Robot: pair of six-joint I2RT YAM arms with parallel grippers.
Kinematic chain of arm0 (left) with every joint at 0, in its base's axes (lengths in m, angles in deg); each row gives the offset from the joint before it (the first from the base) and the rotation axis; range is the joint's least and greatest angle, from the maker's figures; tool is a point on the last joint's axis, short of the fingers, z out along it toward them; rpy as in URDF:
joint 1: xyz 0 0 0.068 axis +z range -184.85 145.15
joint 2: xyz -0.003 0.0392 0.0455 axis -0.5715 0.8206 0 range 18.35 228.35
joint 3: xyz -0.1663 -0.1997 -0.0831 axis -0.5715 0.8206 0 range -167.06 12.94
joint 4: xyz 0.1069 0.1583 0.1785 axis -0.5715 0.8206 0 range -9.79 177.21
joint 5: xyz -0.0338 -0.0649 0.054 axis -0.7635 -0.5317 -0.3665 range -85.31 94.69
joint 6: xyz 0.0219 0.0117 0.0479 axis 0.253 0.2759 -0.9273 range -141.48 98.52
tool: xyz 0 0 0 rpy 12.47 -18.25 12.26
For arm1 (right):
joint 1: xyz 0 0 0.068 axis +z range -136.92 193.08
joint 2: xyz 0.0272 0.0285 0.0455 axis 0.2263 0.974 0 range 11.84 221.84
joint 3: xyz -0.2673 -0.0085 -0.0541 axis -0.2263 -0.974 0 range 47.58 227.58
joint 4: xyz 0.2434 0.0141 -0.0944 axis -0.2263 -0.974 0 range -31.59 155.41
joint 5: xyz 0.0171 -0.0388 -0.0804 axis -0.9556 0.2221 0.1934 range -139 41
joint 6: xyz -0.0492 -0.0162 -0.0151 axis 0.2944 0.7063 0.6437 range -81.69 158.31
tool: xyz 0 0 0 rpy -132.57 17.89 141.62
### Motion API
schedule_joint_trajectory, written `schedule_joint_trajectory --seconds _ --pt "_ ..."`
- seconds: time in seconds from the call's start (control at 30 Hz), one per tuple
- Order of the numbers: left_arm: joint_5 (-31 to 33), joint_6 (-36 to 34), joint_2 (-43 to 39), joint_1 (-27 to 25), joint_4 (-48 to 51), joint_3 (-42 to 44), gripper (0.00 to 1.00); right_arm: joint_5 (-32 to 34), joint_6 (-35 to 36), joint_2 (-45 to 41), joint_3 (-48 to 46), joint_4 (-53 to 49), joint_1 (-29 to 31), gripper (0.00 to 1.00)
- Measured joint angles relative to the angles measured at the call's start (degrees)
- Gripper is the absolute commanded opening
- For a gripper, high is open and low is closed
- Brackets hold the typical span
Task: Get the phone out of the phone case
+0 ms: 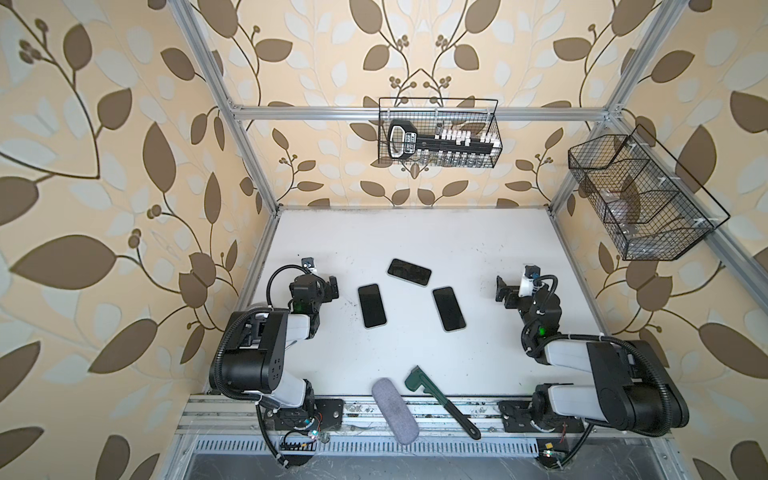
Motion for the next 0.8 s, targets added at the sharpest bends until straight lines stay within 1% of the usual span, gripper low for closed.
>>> schedule_joint_trajectory --seconds 0.6,0.7,0.8 --pt "0.11 0.04 -0.04 0.00 0.76 -0.26 0.99 -0.07 -0.22 -0.17 0.13 -0.55 -0.39 1.00" --pt "1.49 0.59 -1.64 0.00 7.43 -2.91 0.99 -0.24 -0.61 -2.93 1.97 -6.73 -0.96 1.00" --pt "3.93 3.41 -7.43 0.00 17.33 -7.82 0.99 -1.86 -1.73 -8.72 6.21 -15.96 -1.31 1.00"
